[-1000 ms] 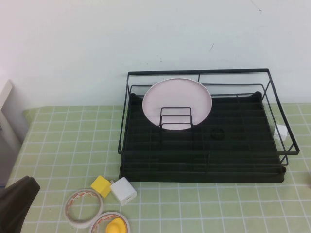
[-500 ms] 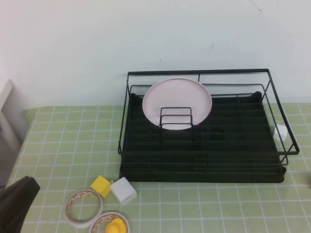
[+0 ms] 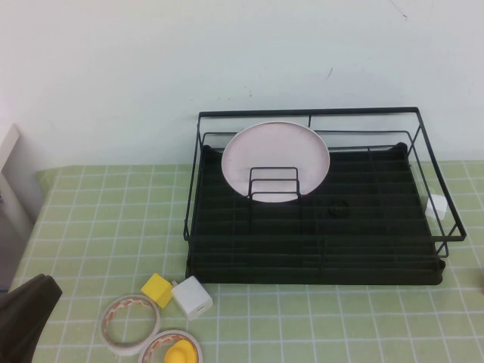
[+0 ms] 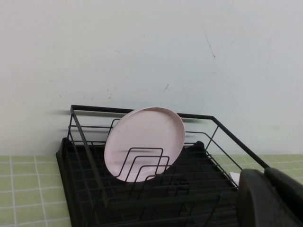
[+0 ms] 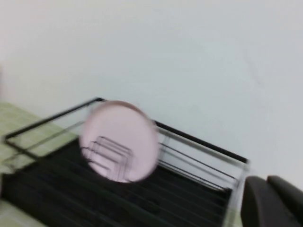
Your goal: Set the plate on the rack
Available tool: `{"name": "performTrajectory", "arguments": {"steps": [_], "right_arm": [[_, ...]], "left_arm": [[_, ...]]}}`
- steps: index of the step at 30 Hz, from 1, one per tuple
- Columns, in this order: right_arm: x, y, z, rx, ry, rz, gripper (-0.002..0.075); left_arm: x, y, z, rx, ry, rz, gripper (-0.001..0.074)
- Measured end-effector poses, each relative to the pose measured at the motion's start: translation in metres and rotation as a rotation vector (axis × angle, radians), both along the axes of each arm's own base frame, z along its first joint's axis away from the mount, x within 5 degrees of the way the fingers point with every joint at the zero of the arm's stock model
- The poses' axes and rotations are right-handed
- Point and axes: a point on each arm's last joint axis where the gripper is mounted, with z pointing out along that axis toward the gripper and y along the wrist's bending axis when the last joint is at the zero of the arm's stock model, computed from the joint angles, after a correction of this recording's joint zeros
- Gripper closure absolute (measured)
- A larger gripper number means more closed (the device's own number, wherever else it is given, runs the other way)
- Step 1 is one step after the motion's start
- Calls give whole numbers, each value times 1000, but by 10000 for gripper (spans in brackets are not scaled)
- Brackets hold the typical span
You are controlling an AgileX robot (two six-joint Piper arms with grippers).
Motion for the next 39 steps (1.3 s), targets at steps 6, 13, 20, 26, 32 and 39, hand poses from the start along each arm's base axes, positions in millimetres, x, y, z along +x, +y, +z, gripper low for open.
{"name": "performTrajectory", "arguments": {"steps": [6,13,20,26,32,39], "right_arm": [[-6,-11,-27,44,27,-130,726],[-12,-31,-73,61,175,-395,726],[-13,-40,-87,155,249,-541,726],[-14,-40,-87,176,265,-546,726],[-14,-38,-87,196,276,-519,726],[-13,-37,-87,197,278,-498,726]], "left_arm": [[0,0,0,0,0,0,737],[0,0,0,0,0,0,737],[0,0,0,-2,1,0,737],[0,0,0,-3,2,0,737],[0,0,0,-3,2,0,737],[0,0,0,-3,2,0,737]]}}
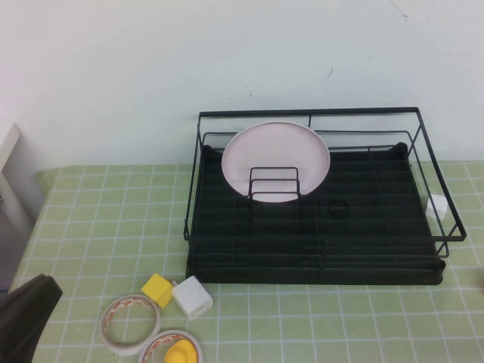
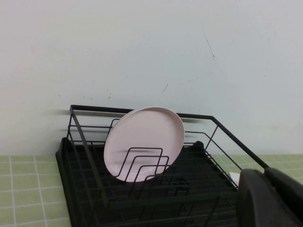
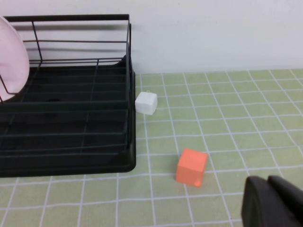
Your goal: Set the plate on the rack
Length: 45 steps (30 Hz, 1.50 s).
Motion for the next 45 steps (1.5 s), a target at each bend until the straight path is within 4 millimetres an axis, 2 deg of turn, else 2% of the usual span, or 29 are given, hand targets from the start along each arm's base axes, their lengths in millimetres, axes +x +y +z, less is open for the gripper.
{"name": "performTrajectory", "arguments": {"steps": [24,33,38,40,43,45], "right_arm": [[0,0,0,6,3,-1,727],[0,0,0,6,3,-1,727],[0,0,0,8,4,-2,727],[0,0,0,10,4,-2,727],[0,0,0,10,4,-2,727],[0,0,0,10,4,-2,727]], "left_arm": [[0,0,-2,5,5,4,737],[7,21,-6,1,50,244,737],[5,31,-19,-38,-46,329,737],[2,30,-25,-80,-86,312,737],[-2,22,-38,6,-104,239,737],[-6,19,-52,118,-5,200,737]]}}
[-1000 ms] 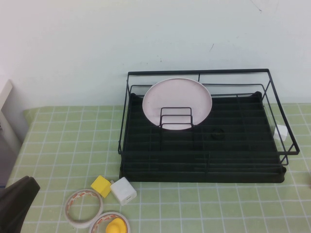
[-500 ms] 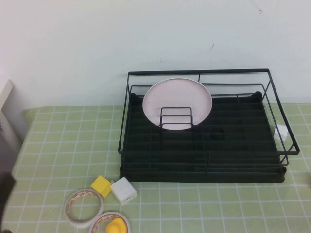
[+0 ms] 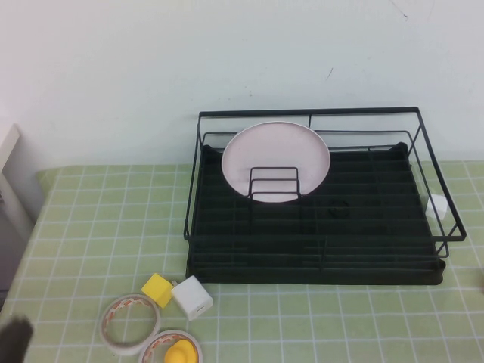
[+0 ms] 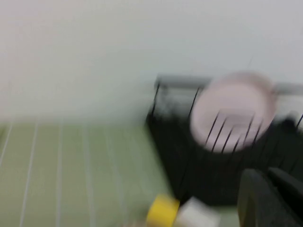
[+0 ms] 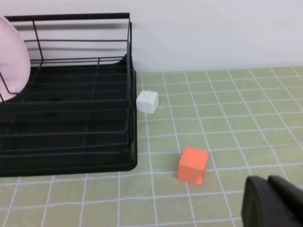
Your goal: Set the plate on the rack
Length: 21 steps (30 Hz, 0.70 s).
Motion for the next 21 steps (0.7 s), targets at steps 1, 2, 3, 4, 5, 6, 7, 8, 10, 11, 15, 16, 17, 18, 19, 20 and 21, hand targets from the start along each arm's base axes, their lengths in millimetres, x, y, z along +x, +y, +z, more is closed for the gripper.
{"name": "performTrajectory", "arguments": {"steps": [1,2,3,4,5,6,7,8,10,11,15,16,17,18,19,20,21], "right_arm": [[0,0,0,0,0,0,727],[0,0,0,0,0,0,727],[0,0,0,0,0,0,727],[0,0,0,0,0,0,727],[0,0,0,0,0,0,727],[0,0,0,0,0,0,727],[0,0,0,0,0,0,727],[0,0,0,0,0,0,727],[0,0,0,0,0,0,727],[0,0,0,0,0,0,727],[0,0,0,0,0,0,727],[0,0,0,0,0,0,727],[0,0,0,0,0,0,727],[0,0,0,0,0,0,727],[0,0,0,0,0,0,727],[0,0,0,0,0,0,728],[0,0,0,0,0,0,728]], "left_arm": [[-2,1,-7,25,57,16,737],[-4,2,-14,19,132,37,737],[-6,4,-21,8,197,66,737],[-8,5,-25,2,244,87,737],[-9,7,-28,-12,273,118,737],[-10,8,-29,-19,284,140,737],[-11,10,-30,-18,286,163,737],[-12,11,-30,-7,282,181,737],[-13,14,-31,37,274,204,736],[-13,15,-33,66,275,214,737],[-11,20,-41,66,258,271,737],[-11,20,-39,36,239,280,737],[-11,20,-37,10,213,285,737],[-11,20,-35,-8,192,289,737],[-12,20,-35,-19,183,290,737],[-13,20,-34,-20,174,291,737],[-14,21,-34,-19,170,291,737]]}}
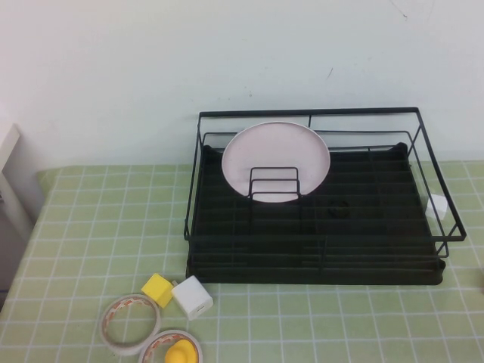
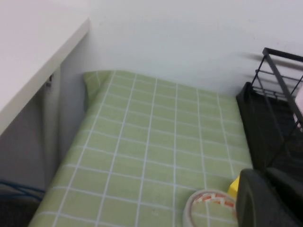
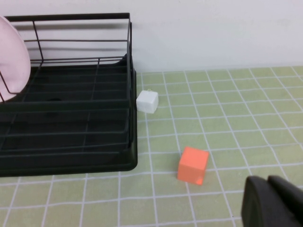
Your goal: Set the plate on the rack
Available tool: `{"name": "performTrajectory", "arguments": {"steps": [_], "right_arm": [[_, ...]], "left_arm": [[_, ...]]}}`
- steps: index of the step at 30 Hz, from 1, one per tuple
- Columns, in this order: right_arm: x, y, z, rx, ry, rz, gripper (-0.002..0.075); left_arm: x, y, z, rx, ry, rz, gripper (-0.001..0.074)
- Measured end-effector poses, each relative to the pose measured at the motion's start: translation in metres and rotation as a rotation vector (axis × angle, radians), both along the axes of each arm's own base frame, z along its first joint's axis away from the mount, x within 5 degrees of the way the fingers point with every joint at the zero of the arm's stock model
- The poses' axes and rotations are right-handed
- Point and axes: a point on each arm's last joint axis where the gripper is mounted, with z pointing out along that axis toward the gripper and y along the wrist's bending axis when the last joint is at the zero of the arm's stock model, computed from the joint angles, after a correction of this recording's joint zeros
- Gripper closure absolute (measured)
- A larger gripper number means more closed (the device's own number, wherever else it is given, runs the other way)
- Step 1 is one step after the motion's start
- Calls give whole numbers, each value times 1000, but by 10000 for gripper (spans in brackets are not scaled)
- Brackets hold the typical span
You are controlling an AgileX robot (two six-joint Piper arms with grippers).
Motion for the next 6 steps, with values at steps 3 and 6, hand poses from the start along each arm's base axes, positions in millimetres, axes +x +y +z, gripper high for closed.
{"name": "performTrajectory", "arguments": {"steps": [3,6], "right_arm": [[0,0,0,0,0,0,728],[0,0,0,0,0,0,728]], "left_arm": [[-2,0,-4,27,36,-3,737],[-3,0,-5,37,54,-4,737]]}}
